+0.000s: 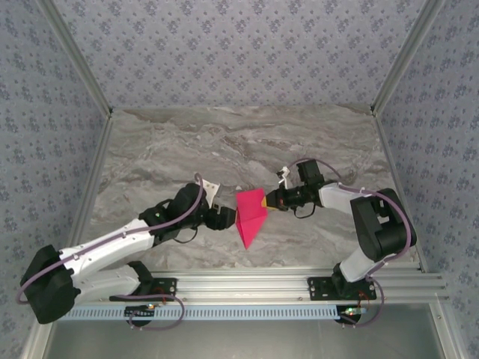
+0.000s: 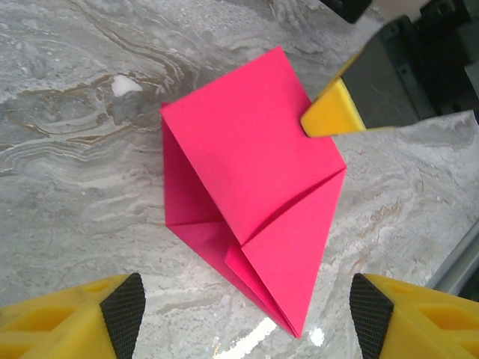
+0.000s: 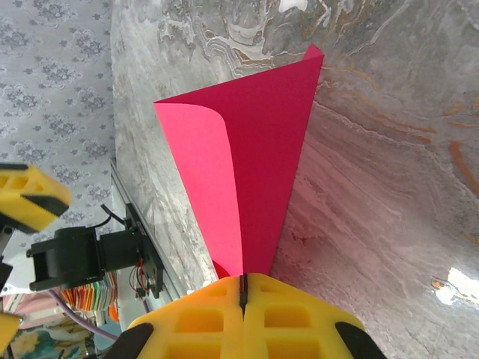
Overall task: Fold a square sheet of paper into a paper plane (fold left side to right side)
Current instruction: Fold the wing for the fifth time at the center of the table.
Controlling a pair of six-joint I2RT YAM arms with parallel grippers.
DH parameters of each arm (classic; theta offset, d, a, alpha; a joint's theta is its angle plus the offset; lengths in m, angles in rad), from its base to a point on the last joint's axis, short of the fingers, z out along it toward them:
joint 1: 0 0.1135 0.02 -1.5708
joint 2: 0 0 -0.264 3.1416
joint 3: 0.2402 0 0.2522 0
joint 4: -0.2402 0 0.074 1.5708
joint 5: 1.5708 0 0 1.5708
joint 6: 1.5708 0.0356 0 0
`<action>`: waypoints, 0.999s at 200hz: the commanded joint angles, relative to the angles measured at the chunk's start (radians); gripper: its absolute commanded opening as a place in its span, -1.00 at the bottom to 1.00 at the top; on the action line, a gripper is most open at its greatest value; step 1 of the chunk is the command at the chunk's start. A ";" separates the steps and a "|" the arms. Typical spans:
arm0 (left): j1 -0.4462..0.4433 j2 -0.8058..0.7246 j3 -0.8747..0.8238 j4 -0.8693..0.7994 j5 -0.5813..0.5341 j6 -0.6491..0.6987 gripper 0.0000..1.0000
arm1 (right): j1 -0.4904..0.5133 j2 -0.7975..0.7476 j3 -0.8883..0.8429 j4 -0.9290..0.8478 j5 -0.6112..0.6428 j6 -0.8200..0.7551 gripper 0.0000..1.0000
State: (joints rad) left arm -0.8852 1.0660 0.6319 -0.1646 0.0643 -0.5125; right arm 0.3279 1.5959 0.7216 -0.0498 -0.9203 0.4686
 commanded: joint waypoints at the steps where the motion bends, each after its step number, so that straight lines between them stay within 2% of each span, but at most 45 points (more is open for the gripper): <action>1: -0.029 -0.017 -0.005 -0.039 -0.056 0.005 0.49 | 0.012 -0.042 0.034 -0.065 0.033 0.034 -1.00; 54: -0.051 -0.021 0.012 -0.050 -0.086 0.016 0.49 | 0.038 -0.122 0.112 -0.265 0.131 -0.009 -1.00; 106: -0.199 0.034 0.064 -0.057 -0.213 0.018 0.49 | 0.088 -0.105 0.149 -0.324 0.212 0.054 -1.00; 160: -0.352 0.272 0.166 -0.020 -0.346 -0.069 0.51 | 0.105 -0.059 0.176 -0.337 0.233 0.097 -1.00; 200: -0.410 0.471 0.298 -0.043 -0.412 -0.120 0.53 | 0.109 -0.043 0.178 -0.337 0.239 0.107 -1.00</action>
State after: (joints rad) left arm -1.2659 1.4555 0.8371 -0.2047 -0.2638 -0.5831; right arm 0.4309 1.5383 0.8738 -0.3531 -0.6941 0.5526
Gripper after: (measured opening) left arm 0.761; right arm 0.061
